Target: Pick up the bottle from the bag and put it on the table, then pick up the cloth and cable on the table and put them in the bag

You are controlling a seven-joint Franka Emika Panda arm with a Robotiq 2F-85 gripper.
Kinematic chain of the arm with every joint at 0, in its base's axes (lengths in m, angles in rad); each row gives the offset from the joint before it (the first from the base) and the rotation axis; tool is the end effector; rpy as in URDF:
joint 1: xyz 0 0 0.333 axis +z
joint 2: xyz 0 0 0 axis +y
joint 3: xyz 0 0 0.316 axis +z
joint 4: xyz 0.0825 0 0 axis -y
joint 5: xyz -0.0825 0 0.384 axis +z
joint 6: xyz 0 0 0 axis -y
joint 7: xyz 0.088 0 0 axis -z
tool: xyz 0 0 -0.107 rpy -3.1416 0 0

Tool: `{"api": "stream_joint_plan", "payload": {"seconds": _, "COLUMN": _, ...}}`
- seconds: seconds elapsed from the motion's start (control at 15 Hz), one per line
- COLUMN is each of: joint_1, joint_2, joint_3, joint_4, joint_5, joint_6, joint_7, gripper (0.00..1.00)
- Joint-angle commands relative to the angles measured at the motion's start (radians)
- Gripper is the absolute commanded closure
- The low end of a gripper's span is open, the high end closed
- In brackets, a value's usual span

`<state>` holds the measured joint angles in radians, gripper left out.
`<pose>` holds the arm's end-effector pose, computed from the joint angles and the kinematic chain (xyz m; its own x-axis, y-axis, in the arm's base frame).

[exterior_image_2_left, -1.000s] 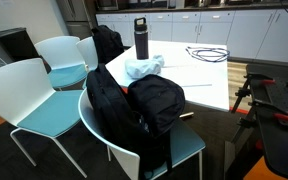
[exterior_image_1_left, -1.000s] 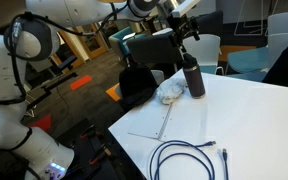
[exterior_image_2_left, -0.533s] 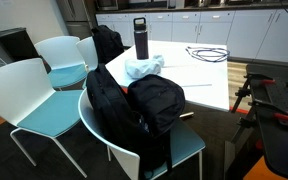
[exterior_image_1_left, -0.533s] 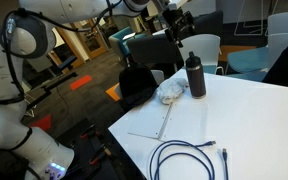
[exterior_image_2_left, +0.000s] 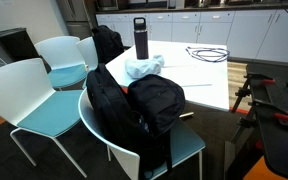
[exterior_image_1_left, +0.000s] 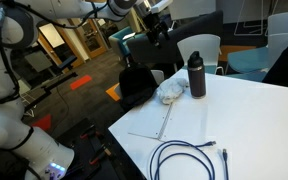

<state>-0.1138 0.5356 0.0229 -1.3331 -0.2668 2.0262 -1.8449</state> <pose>0.7230 -0.0847 0.4388 -0.2544 0.9285 -0.2706 0.9563 0.2833 0.0729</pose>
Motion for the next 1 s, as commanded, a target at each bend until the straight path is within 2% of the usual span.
{"api": "stream_joint_plan", "payload": {"seconds": 0.0, "joint_1": 0.061, "joint_2": -0.053, "joint_3": -0.014, "joint_4": -0.168, "joint_5": -0.066, "joint_6": 0.062, "joint_7": 0.033, "gripper": 0.00}}
{"api": "stream_joint_plan", "payload": {"seconds": 0.27, "joint_1": 0.111, "joint_2": 0.079, "joint_3": -0.015, "joint_4": -0.185, "joint_5": -0.159, "joint_6": 0.225, "joint_7": 0.030, "gripper": 0.00}}
{"api": "stream_joint_plan", "payload": {"seconds": 0.47, "joint_1": 0.134, "joint_2": 0.226, "joint_3": -0.014, "joint_4": -0.133, "joint_5": -0.193, "joint_6": 0.365, "joint_7": 0.042, "gripper": 0.00}}
{"api": "stream_joint_plan", "payload": {"seconds": 0.6, "joint_1": 0.129, "joint_2": 0.312, "joint_3": -0.005, "joint_4": -0.089, "joint_5": -0.160, "joint_6": 0.405, "joint_7": 0.054, "gripper": 0.00}}
{"api": "stream_joint_plan", "payload": {"seconds": 0.93, "joint_1": 0.102, "joint_2": 0.447, "joint_3": 0.014, "joint_4": 0.011, "joint_5": -0.089, "joint_6": 0.404, "joint_7": 0.039, "gripper": 0.00}}
